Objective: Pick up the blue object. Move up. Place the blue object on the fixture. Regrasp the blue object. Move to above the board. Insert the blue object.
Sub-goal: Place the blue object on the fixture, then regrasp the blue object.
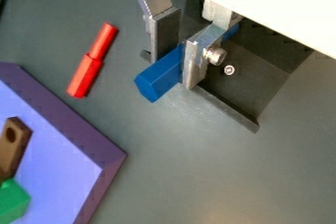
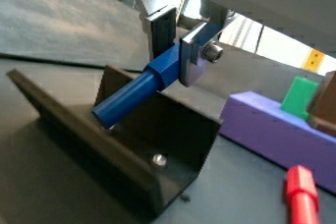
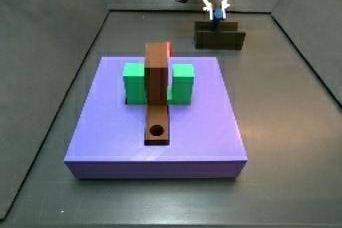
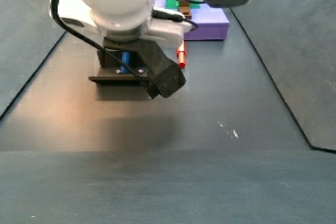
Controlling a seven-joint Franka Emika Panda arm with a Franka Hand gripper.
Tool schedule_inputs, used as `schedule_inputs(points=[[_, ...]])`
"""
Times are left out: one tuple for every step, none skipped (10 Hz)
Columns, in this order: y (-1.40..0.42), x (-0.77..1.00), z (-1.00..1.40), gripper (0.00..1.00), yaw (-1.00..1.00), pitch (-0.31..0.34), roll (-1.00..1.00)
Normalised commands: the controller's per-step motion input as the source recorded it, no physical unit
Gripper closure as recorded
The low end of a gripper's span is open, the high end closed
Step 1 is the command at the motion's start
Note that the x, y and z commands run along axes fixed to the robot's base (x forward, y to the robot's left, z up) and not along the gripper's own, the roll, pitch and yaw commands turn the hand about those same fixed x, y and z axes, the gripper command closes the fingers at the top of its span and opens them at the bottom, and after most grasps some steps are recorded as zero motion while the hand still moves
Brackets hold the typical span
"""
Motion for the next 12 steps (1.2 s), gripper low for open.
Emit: schedule_inputs(points=[[-0.02, 0.00, -0.34, 1.00, 0.00, -0.117, 0.12], [-0.03, 0.01, -0.29, 1.00, 0.00, -0.071, 0.13], [-0.06, 0.03, -0.25, 1.00, 0.00, -0.011, 0.18], [-0.06, 0.07, -0.19, 1.00, 0.00, 0.000, 0.25], [-0.01, 0.07, -0.14, 1.00, 0.00, 0.000, 0.15], [0.00, 0.14, -0.01, 1.00, 0.00, 0.000, 0.00], [0.00, 0.09, 0.00, 1.00, 0.00, 0.000, 0.00], [0.00, 0.00, 0.00, 1.00, 0.00, 0.000, 0.00], [0.00, 0.00, 0.00, 0.00, 0.00, 0.000, 0.00], [0.00, -0.16, 0.85, 0.00, 0.00, 0.000, 0.45], [0.00, -0.36, 0.74, 0.00, -0.06, 0.240, 0.79], [-0.02, -0.37, 0.70, 0.00, -0.10, 0.214, 0.86]])
